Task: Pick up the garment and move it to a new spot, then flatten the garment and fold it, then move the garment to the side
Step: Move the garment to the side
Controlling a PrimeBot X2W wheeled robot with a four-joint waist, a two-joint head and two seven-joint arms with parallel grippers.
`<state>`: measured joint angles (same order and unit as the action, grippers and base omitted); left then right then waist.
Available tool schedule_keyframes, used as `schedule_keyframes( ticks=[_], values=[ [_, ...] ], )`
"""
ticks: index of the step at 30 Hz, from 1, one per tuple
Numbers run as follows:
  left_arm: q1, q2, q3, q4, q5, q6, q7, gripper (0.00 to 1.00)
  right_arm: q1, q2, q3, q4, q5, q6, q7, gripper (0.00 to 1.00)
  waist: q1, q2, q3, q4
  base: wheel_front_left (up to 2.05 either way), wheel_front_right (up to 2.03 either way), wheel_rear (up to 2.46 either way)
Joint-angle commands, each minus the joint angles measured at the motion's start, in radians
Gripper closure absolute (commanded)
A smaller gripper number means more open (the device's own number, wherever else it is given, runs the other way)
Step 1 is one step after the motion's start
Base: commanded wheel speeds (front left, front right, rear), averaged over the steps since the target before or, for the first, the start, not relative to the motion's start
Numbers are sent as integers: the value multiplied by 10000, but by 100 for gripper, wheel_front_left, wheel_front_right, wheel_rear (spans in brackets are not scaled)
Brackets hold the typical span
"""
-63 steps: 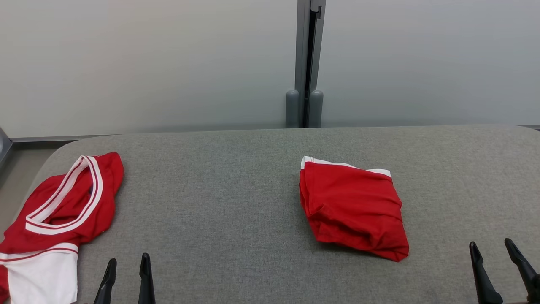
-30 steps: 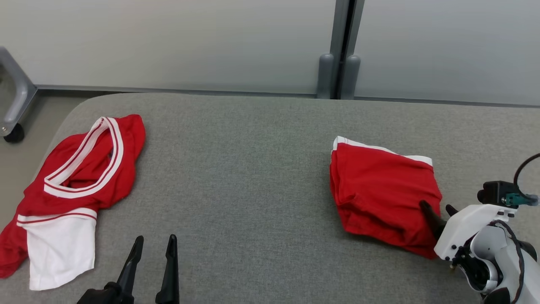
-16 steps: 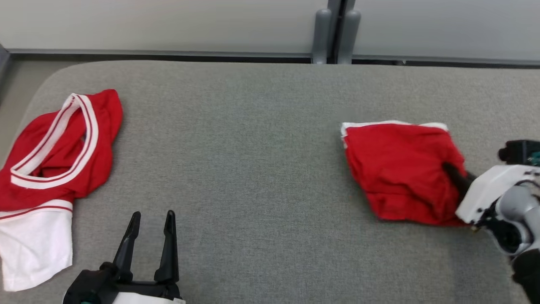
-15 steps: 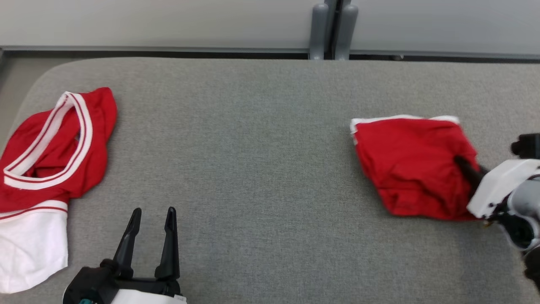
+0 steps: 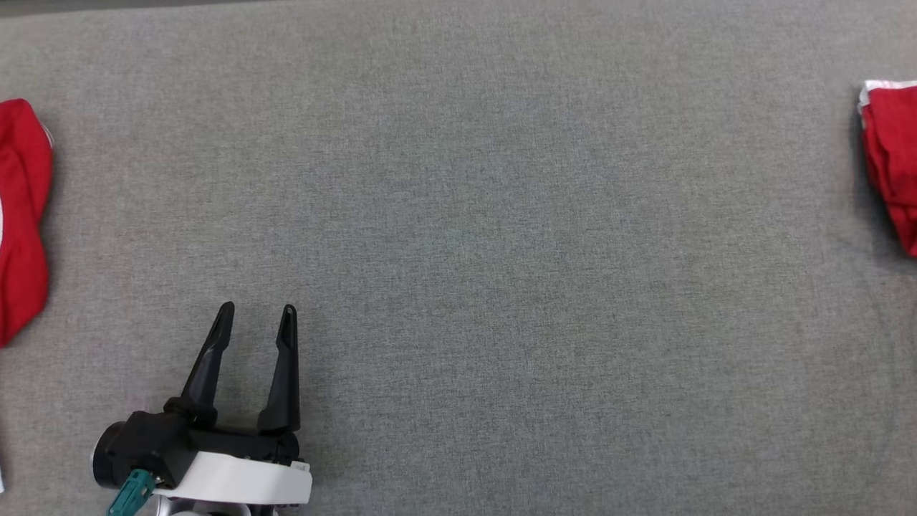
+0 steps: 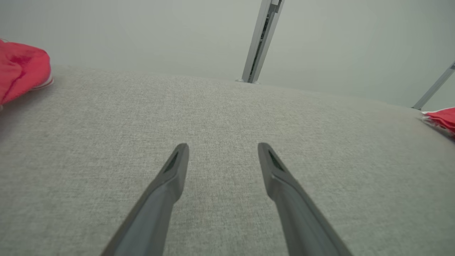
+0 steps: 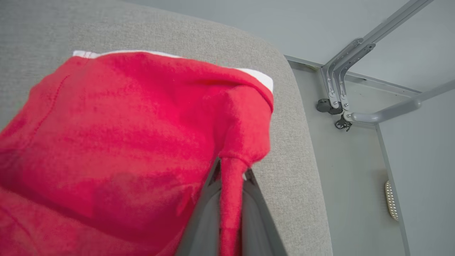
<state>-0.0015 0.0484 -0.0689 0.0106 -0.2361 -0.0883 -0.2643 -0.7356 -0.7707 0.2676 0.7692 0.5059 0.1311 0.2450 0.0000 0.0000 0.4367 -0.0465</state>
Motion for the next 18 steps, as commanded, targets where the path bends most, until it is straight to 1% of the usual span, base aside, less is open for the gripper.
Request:
schedule_keyframes(
  ticks=[1, 2, 3, 4, 5, 6, 7, 8, 10, 12, 16, 18],
  values=[
    [-115, 39, 61, 12, 107, -75, 1, 0, -259, -97, -100, 234, -345, -6, -150, 100, 0, 0, 160, -63, 0, 0, 0],
    [-125, 38, 80, 20, 107, -75, -1, 0, -362, -73, -184, 435, -557, -6, -215, 100, 0, 0, 182, -50, 0, 0, 0],
    [-135, 41, 110, 28, 104, -78, 1, 0, -441, -14, -233, 582, -759, -6, -306, 89, 0, 0, 192, -36, 0, 0, 0],
    [-139, 41, 134, 22, 82, -76, 1, 0, -540, 45, -307, 740, -967, -6, -427, 69, 0, 0, 196, -26, 0, 0, 0],
    [-136, 41, 154, 19, 52, -68, 1, 0, -633, 79, -383, 848, -1216, -6, -602, 31, 0, 0, 194, -21, 0, 0, 0],
    [-130, 38, 156, 21, 40, -66, 1, 0, -730, 37, -475, 1015, -1536, -6, -766, 0, 0, 0, 189, -18, 0, 0, 0],
    [-125, 36, 158, 34, 23, -62, 1, 0, -816, -1, -561, 1150, -1859, -6, -953, 0, 0, 0, 166, -15, 0, 0, 0],
    [-125, 36, 158, 34, 23, -62, 1, 0, -816, -1, -561, 1150, -1859, -6, -953, 0, 0, 0, 166, -15, 0, 0, 0],
    [-84, 39, 171, 45, -38, -13, -1, 0, -963, 116, -778, 1346, -2448, -6, -1341, 0, 0, 0, 59, -23, 0, 0, 0],
    [6, 41, 194, 56, -127, 28, 1, 0, -1087, 177, -1075, 1314, -3122, -6, -1950, 0, 0, 0, -144, -48, 0, 0, 0],
    [249, 38, 255, 149, -325, 134, 1, 0, -778, 919, -2100, 914, -3891, -5, -3533, 0, 0, 0, -894, -87, 0, 0, 0],
    [423, 38, 285, 210, -415, 198, 1, 0, -264, 1512, -2537, 556, -4042, -6, -4243, 0, 0, 0, -1416, -60, 0, 0, 0]
  ],
)
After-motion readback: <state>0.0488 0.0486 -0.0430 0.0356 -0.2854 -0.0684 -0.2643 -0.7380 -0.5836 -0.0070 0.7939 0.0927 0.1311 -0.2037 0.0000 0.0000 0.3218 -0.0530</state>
